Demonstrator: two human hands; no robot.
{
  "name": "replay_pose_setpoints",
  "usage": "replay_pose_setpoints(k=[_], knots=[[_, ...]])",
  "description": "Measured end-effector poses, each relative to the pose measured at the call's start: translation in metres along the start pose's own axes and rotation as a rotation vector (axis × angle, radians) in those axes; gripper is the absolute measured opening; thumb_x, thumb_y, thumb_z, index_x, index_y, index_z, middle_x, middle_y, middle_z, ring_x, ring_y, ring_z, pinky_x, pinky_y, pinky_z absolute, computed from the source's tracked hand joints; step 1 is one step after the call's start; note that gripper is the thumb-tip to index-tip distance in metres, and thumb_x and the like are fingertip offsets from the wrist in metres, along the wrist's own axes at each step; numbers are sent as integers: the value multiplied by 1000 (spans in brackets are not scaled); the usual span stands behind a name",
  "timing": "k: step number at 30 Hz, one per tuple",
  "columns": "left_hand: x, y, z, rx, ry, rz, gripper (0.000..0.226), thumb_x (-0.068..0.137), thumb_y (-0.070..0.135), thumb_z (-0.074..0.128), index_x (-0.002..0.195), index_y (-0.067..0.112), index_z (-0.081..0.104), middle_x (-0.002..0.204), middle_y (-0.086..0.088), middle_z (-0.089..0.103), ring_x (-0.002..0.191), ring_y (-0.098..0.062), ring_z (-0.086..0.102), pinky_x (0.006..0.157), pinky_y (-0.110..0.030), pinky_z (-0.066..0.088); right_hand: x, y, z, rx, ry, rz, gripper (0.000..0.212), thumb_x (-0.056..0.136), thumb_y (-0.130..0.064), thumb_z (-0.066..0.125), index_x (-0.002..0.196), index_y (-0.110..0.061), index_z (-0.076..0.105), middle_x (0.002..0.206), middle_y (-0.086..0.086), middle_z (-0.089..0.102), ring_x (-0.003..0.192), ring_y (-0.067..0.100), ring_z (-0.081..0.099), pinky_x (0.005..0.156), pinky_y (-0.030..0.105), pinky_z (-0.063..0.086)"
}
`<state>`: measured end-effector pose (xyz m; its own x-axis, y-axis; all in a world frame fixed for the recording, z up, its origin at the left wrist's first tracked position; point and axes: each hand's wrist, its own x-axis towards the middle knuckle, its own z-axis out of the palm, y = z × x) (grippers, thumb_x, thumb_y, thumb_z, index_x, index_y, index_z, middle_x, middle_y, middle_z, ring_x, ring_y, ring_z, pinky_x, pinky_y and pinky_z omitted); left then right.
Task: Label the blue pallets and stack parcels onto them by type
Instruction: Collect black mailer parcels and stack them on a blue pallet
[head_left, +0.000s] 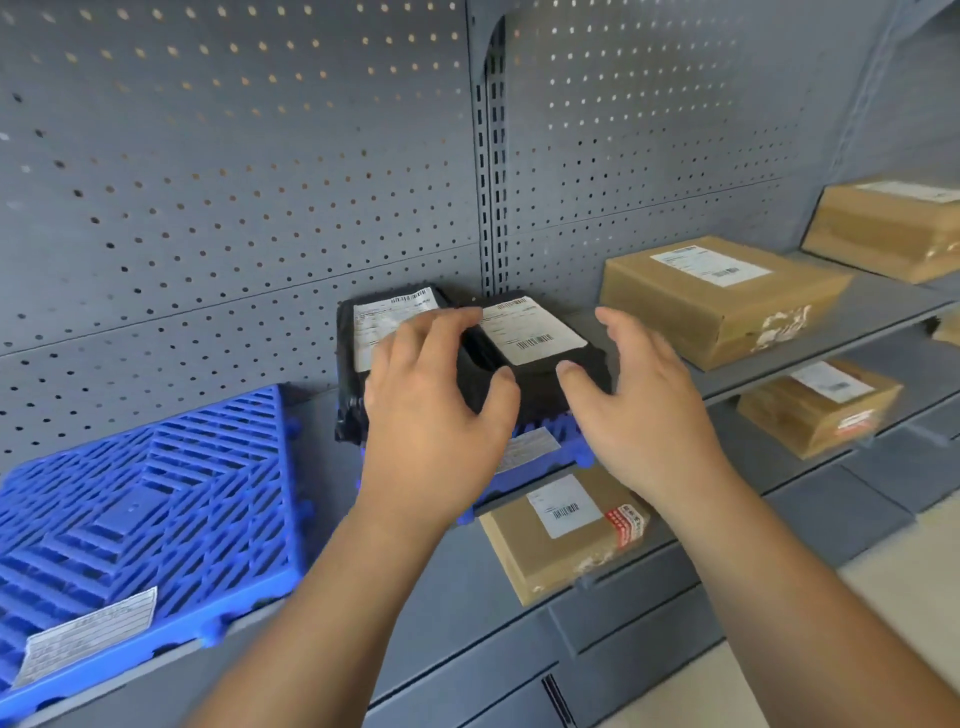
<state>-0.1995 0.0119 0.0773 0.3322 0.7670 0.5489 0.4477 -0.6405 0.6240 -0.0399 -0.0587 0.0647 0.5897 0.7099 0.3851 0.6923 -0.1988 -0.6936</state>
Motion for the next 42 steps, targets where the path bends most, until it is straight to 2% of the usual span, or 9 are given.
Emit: replay_pose_setpoints(k=[4, 9, 13, 18, 24, 28, 32, 36, 42], knots=[[-8, 36, 40, 4, -69, 76, 52, 85, 42, 59, 135, 28, 57, 135, 8, 52, 127, -17, 40, 111, -42, 36, -7, 35, -41, -29, 49, 30, 65, 92, -47, 60, 151, -29, 38, 151, -3, 46, 140, 20, 39, 111, 39, 35], [-22, 95, 108, -2, -189, 153, 56, 84, 45, 57, 137, 29, 54, 135, 5, 52, 127, -19, 41, 109, -37, 35, -21, 95, -110, -110, 115, 95, 65, 90, -53, 59, 148, -35, 36, 150, -5, 45, 138, 23, 39, 108, 46, 39], [-41, 150, 174, -19, -325, 217, 59, 83, 48, 54, 140, 31, 52, 139, 4, 51, 128, -22, 41, 107, -40, 37, -36, 149, -173, -186, 162, 194, 69, 90, -53, 59, 151, -32, 36, 152, -5, 44, 140, 23, 38, 112, 50, 38], [-67, 211, 251, -60, -456, 299, 58, 87, 46, 59, 142, 32, 49, 140, 5, 50, 129, -21, 39, 107, -43, 39, -60, 211, -247, -258, 226, 310, 60, 87, -49, 62, 142, -40, 39, 141, -7, 51, 128, 26, 47, 102, 51, 45], [-93, 283, 325, -117, -576, 390, 56, 87, 46, 54, 141, 32, 49, 140, 6, 49, 128, -20, 39, 103, -48, 43, -82, 274, -317, -363, 292, 462, 68, 90, -49, 60, 152, -33, 35, 154, -6, 43, 139, 25, 39, 109, 49, 39], [-98, 318, 375, -165, -658, 437, 56, 89, 44, 60, 143, 34, 47, 139, 5, 50, 130, -23, 40, 104, -47, 43, -85, 310, -348, -394, 354, 534, 68, 90, -49, 60, 151, -32, 37, 152, -4, 45, 138, 26, 40, 111, 48, 38], [-94, 342, 431, -226, -708, 488, 55, 89, 42, 63, 142, 30, 50, 141, 5, 50, 133, -18, 39, 109, -39, 37, -76, 349, -367, -448, 397, 615, 69, 89, -50, 60, 151, -31, 37, 153, -4, 44, 139, 25, 40, 111, 46, 39], [-78, 364, 490, -271, -777, 543, 56, 90, 46, 60, 143, 33, 46, 143, 8, 47, 132, -18, 41, 105, -44, 44, -50, 389, -383, -510, 452, 688, 68, 89, -50, 60, 150, -33, 38, 152, -6, 45, 135, 26, 44, 107, 45, 41], [-32, 395, 567, -292, -839, 651, 55, 92, 45, 59, 145, 33, 44, 146, 9, 46, 133, -19, 41, 102, -42, 44, 5, 436, -407, -558, 505, 777, 68, 89, -49, 60, 151, -32, 37, 153, -4, 44, 137, 27, 41, 110, 49, 39]])
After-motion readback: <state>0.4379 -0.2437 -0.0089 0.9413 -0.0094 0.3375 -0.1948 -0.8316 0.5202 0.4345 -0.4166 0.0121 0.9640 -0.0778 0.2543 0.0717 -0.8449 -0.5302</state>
